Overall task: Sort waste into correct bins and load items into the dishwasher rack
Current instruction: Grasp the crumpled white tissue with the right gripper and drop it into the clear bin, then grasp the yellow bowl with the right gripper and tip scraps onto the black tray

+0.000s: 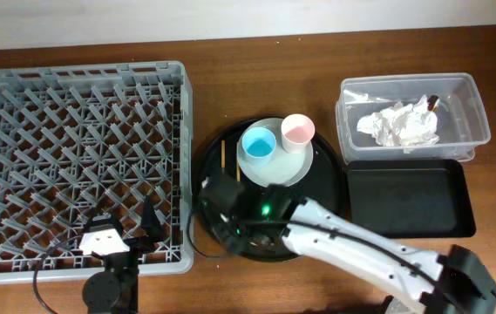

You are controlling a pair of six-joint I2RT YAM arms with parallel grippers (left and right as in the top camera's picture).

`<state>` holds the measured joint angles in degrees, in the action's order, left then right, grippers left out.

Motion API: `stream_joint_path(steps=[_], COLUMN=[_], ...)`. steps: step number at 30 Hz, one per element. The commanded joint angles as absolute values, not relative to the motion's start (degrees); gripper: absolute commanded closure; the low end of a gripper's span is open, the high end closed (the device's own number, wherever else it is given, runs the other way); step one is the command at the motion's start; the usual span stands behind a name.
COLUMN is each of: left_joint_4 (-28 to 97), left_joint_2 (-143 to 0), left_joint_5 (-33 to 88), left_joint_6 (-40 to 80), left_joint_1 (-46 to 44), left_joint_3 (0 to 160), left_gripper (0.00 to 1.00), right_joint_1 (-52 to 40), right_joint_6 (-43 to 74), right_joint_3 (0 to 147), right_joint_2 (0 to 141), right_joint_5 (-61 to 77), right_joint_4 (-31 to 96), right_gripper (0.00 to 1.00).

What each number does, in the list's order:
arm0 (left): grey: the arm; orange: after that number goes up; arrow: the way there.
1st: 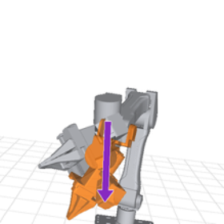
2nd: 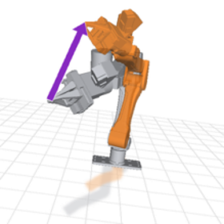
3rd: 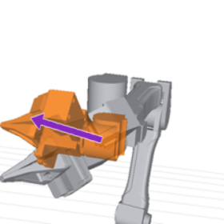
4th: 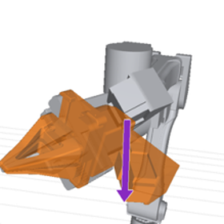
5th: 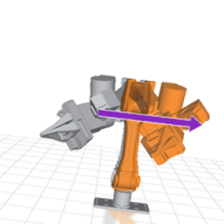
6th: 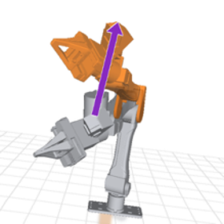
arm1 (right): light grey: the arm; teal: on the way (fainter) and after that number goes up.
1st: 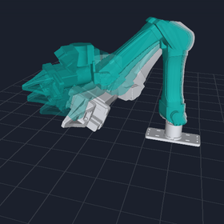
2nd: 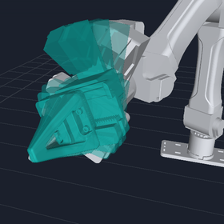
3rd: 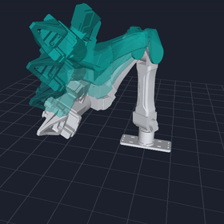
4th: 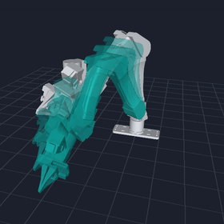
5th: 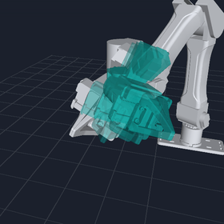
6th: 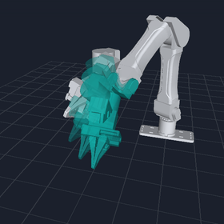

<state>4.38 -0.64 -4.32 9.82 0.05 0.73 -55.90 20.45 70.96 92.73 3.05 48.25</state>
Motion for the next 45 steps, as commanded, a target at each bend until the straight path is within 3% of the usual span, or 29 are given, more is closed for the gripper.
stream_joint_path(steps=[1, 8, 11, 20, 24, 31, 36, 38, 41, 43, 45], left_joint_4=[4.43, 4.45, 4.45, 4.45, 4.45, 4.45, 4.45, 4.45, 4.43, 4.45, 4.45], left_joint_2=[-0.36, -0.36, -0.36, -0.36, -0.36, -0.36, -0.36, -0.36, -0.36, -0.36, -0.36], left_joint_5=[-3.88, -3.88, -3.88, -3.88, -3.88, -3.88, -3.88, -3.88, -3.88, -3.88, -3.88], left_joint_6=[8.86, 8.88, 8.86, 8.86, 8.88, 8.86, 8.86, 8.88, 8.86, 8.86, 8.86], left_joint_1=[-0.27, -0.27, -0.27, -0.27, -0.27, -0.27, -0.27, -0.27, -0.27, -0.27, -0.27], left_joint_3=[0.54, 0.54, 0.54, 0.54, 0.54, 0.54, 0.54, 0.54, 0.54, 0.54, 0.54], left_gripper=[0.01, 0.01, 0.01, 0.01, 0.01, 0.01, 0.01, 0.01, 0.01, 0.01, 0.01], right_joint_1=[-56.93, -56.95, -56.95, -56.88, -56.95, -56.95, -55.77, -52.9, -40.62, -29.47, -12.23], right_joint_6=[21.98, 21.98, 21.98, 21.96, 21.93, 21.91, 21.96, 21.96, 21.96, 19.81, 10.76], right_joint_3=[61.98, 54.72, 54.19, 54.33, 54.33, 54.33, 58.57, 61.87, 66.24, 66.24, 66.22], right_joint_2=[92.29, 92.42, 92.58, 93.56, 93.58, 93.56, 86.54, 83.11, 75.0, 71.75, 71.42], right_joint_5=[-4.56, -5.85, -5.85, -12.45, -6.17, -6.22, -9.3, -9.26, -8.56, -5.63, 8.14], right_joint_4=[42.0, 30.92, 30.81, 32.6, 33.61, 34.13, 41.58, 46.89, 57.71, 60.47, 60.97], right_gripper=[0.5, 0.52, 0.66, 0.73, 0.73, 0.96, 0.96, 0.96, 0.96, 0.96, 0.96])
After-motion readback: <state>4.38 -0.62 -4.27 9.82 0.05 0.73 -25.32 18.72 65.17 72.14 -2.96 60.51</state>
